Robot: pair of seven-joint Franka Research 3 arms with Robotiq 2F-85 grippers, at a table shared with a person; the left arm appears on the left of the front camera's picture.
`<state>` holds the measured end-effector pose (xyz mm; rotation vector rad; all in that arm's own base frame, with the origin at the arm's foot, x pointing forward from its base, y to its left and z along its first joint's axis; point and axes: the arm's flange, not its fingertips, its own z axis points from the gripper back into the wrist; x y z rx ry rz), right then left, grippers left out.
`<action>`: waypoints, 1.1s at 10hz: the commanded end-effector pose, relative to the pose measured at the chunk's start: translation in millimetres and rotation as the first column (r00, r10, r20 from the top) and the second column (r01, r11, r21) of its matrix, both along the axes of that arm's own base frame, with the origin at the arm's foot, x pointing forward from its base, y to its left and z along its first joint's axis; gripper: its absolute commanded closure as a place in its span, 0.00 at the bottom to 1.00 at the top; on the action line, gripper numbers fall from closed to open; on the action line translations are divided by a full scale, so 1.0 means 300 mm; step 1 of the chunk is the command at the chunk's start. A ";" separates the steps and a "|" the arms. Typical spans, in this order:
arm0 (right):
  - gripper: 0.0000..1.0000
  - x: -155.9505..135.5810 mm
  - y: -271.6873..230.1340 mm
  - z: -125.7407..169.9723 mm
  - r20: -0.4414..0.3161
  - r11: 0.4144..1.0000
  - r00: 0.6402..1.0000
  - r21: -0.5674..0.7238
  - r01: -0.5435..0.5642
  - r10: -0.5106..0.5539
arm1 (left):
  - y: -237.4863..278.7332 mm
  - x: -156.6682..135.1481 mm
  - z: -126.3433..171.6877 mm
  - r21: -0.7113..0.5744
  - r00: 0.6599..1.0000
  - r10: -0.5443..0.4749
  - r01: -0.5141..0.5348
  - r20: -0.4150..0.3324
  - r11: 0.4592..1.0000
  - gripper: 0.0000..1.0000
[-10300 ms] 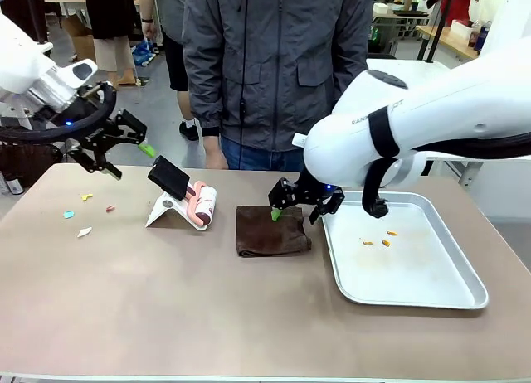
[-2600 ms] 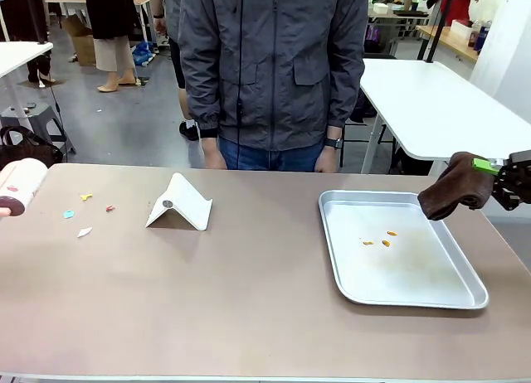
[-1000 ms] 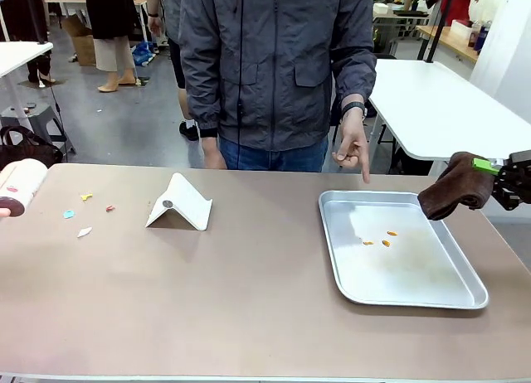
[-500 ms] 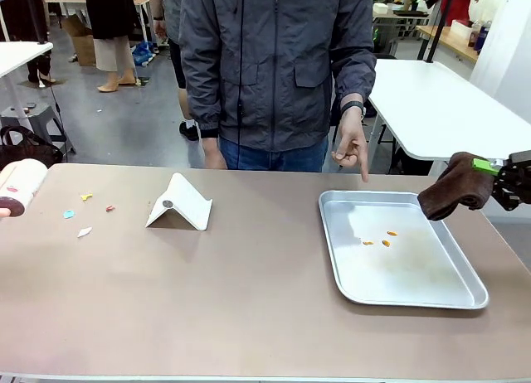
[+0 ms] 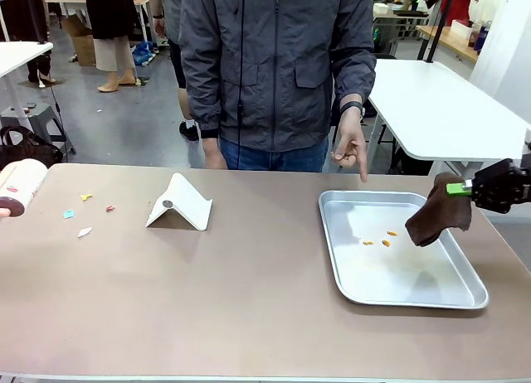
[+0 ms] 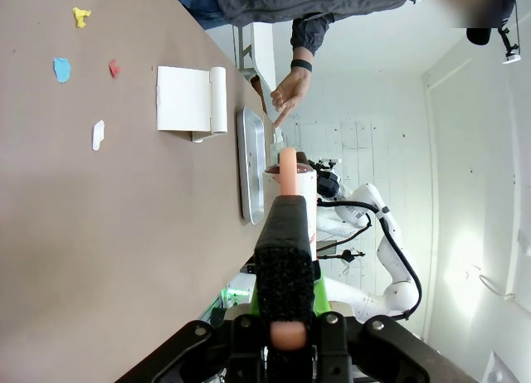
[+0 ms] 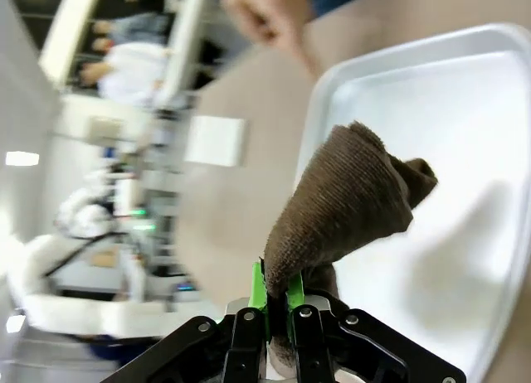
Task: Clean the surface of the table.
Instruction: If a person points to the right, clean the right side of the table with your right hand, and if they point to the left, clean the left side with your left hand.
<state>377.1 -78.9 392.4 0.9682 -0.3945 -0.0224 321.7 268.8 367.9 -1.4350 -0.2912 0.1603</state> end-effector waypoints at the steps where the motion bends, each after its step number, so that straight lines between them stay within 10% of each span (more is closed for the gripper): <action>1: 0.90 0.025 0.080 0.026 -0.023 0.956 1.000 -0.295 -0.005 -0.002 | -0.005 -0.011 0.011 0.001 1.000 0.000 0.000 0.007 1.000 1.00; 7: 0.90 0.129 0.229 0.051 -0.067 0.646 0.996 -0.758 -0.090 0.061 | -0.005 -0.011 0.011 0.001 1.000 0.000 0.000 0.007 1.000 1.00; 11: 0.90 0.181 0.273 -0.019 -0.097 0.594 0.993 -0.796 -0.114 0.060 | -0.005 -0.011 0.011 0.001 1.000 0.000 0.000 0.007 1.000 1.00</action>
